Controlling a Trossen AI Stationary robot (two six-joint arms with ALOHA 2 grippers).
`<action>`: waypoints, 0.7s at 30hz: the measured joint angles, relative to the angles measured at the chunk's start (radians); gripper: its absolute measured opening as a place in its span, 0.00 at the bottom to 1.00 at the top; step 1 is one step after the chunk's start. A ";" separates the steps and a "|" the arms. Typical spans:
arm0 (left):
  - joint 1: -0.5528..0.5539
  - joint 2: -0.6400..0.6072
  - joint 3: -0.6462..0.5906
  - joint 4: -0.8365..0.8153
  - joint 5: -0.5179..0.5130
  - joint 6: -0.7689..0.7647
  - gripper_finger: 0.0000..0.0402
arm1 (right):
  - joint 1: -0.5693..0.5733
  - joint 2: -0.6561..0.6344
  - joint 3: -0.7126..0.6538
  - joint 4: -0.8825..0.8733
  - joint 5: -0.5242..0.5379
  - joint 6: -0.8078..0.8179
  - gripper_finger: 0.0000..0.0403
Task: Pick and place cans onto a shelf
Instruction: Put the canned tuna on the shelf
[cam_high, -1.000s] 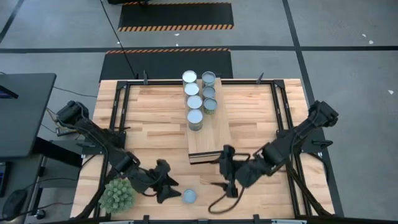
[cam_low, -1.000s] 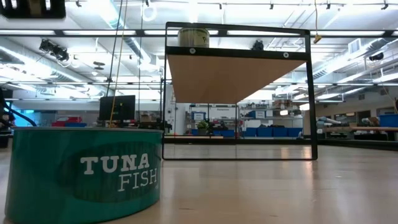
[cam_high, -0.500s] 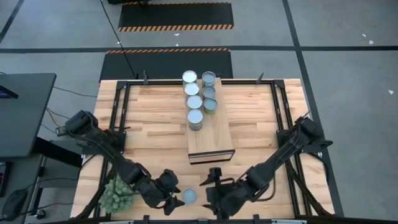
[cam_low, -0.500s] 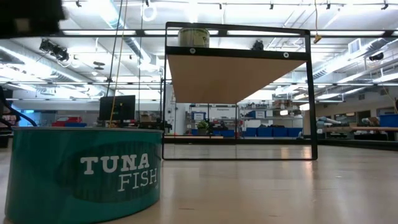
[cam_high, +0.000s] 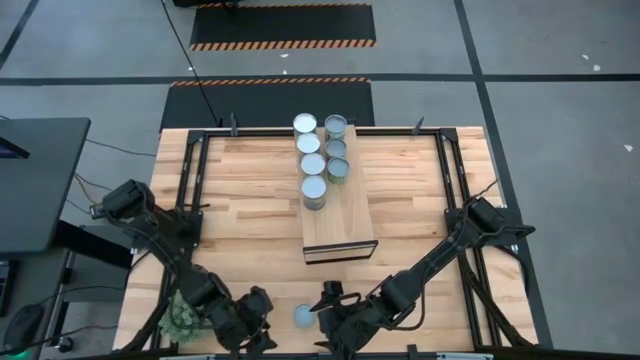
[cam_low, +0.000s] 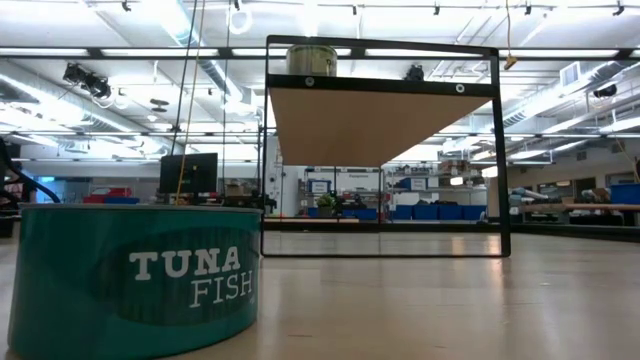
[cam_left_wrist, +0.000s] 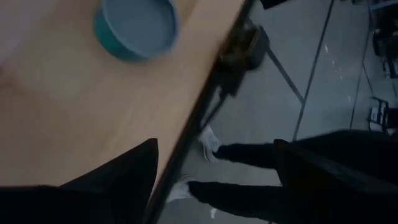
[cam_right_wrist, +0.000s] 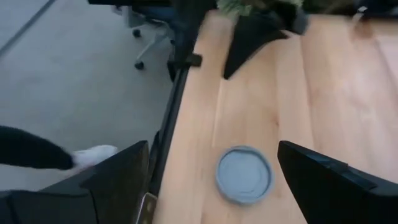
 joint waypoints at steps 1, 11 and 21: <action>-0.010 -0.002 0.000 0.000 0.000 -0.001 0.79 | 0.000 0.000 0.014 -0.017 0.015 0.000 0.90; -0.075 -0.085 0.000 -0.126 -0.003 0.005 0.67 | -0.025 0.024 0.071 0.053 0.122 -0.041 0.90; -0.136 -0.124 0.000 -0.214 -0.032 -0.001 0.58 | -0.071 0.164 0.068 0.079 0.013 -0.079 0.91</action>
